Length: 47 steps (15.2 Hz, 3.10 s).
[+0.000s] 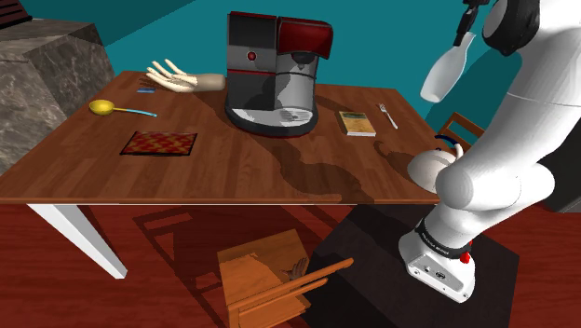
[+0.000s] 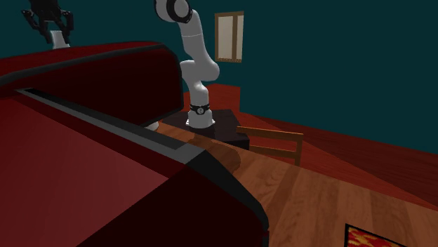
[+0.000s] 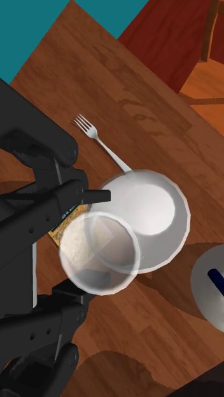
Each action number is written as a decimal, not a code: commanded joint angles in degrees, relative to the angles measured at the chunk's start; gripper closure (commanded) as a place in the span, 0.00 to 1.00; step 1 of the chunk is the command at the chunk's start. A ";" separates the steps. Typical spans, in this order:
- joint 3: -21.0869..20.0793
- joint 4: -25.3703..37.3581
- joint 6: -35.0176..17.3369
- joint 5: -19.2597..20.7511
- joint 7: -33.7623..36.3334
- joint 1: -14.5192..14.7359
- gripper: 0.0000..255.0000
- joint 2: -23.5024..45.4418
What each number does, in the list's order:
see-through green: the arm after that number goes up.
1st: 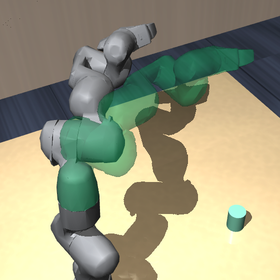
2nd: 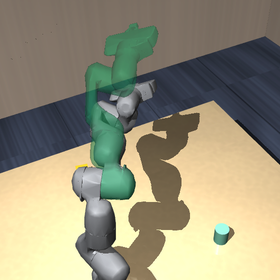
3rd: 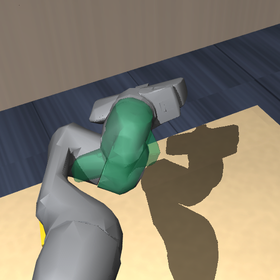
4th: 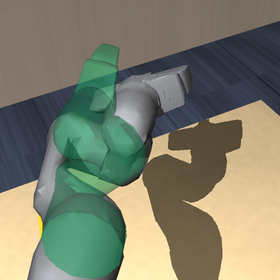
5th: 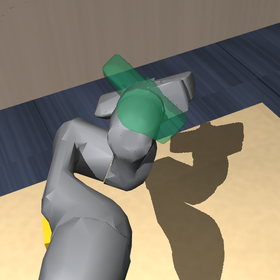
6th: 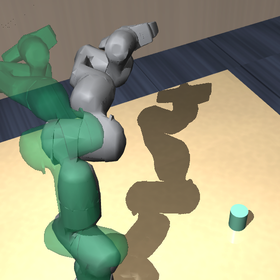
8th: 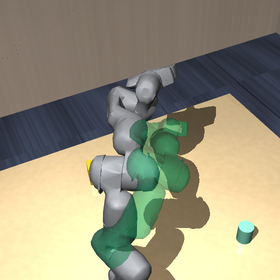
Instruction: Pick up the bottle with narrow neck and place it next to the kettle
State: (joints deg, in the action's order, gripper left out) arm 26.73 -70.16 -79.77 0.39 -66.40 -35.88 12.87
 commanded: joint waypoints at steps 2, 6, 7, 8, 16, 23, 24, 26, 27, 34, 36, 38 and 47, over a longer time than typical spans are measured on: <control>-0.15 -4.12 -3.02 0.55 0.58 0.59 1.00 -1.24; -0.31 -9.06 -6.65 1.16 1.22 1.13 1.00 -2.63; -0.34 -10.20 -7.53 1.29 1.36 1.24 1.00 -2.92; -0.38 -11.31 -8.39 1.41 1.50 1.34 1.00 -3.18; -0.57 -19.24 -15.00 2.03 2.40 1.85 1.00 -4.59; -0.67 -25.03 -20.46 2.21 2.93 2.04 1.00 -4.92; -0.68 -25.79 -21.22 2.22 2.99 2.05 1.00 -4.91; -0.70 -27.25 -22.74 2.20 3.09 2.07 1.00 -4.84; -0.71 -27.95 -23.49 2.18 3.14 2.07 1.00 -4.79; -0.78 -32.45 -28.68 1.91 3.33 2.03 1.00 -4.02; -0.81 -33.61 -30.14 1.78 3.35 1.99 1.00 -3.69; -0.83 -34.70 -31.58 1.62 3.35 1.95 1.00 -3.30; -0.86 -35.45 -32.61 1.50 3.34 1.92 1.00 -3.00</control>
State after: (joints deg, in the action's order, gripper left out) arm 25.88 -105.62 -112.36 1.89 -63.07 -33.96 9.89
